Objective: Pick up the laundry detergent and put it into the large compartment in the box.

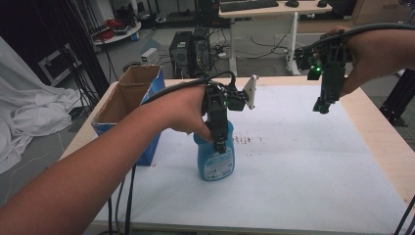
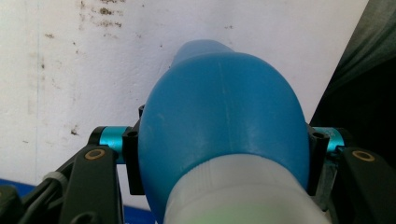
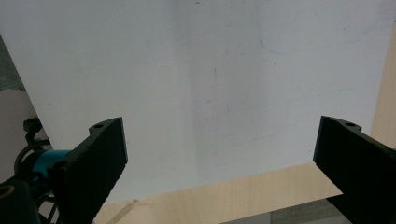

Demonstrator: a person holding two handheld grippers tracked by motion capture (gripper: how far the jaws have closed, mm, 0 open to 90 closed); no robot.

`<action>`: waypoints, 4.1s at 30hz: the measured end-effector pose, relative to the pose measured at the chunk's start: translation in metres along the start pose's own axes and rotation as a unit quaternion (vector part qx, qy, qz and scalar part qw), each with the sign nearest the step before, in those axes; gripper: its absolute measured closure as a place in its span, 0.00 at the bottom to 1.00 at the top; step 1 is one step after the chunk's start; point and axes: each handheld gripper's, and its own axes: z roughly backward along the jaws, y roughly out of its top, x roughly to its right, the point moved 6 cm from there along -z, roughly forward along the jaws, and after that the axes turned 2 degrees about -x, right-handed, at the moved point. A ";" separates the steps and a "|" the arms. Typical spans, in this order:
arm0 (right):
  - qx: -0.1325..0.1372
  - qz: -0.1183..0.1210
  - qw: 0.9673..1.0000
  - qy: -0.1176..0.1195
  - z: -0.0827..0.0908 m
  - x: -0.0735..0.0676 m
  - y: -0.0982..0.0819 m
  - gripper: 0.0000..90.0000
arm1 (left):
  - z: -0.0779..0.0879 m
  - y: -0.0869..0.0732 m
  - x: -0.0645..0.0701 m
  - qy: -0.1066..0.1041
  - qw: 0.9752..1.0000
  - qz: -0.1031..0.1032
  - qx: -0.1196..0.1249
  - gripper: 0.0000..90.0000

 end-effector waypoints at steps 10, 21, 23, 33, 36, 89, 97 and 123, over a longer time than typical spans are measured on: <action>0.000 -0.001 1.000 -0.001 0.002 -0.001 -0.003 0.02 | 0.032 -0.007 -0.004 0.018 1.000 -0.005 0.010 0.42; 0.003 0.003 1.000 -0.002 0.002 -0.002 -0.002 0.02 | 0.089 -0.035 -0.015 0.023 0.999 0.023 0.019 0.42; 0.005 0.001 1.000 -0.002 0.002 -0.002 -0.001 0.02 | 0.100 -0.042 -0.019 0.024 0.999 0.028 0.022 0.42; 0.005 0.008 1.000 0.002 0.002 -0.002 0.004 0.02 | 0.137 -0.082 -0.048 0.036 0.994 0.096 0.029 0.42; 0.000 0.006 1.000 0.003 0.003 -0.002 0.005 0.02 | 0.146 -0.093 -0.057 0.035 0.992 0.115 0.029 0.42; -0.008 -0.011 1.000 0.009 -0.002 0.006 0.004 0.02 | 0.107 -0.195 -0.139 -0.005 0.958 0.285 0.021 0.42; -0.008 -0.008 1.000 0.008 -0.002 0.006 0.003 0.02 | 0.077 -0.196 -0.141 -0.013 0.968 0.252 -0.005 0.42; -0.009 -0.003 1.000 0.009 -0.006 0.008 0.010 0.02 | 0.025 -0.192 -0.142 -0.007 0.982 0.185 -0.025 0.42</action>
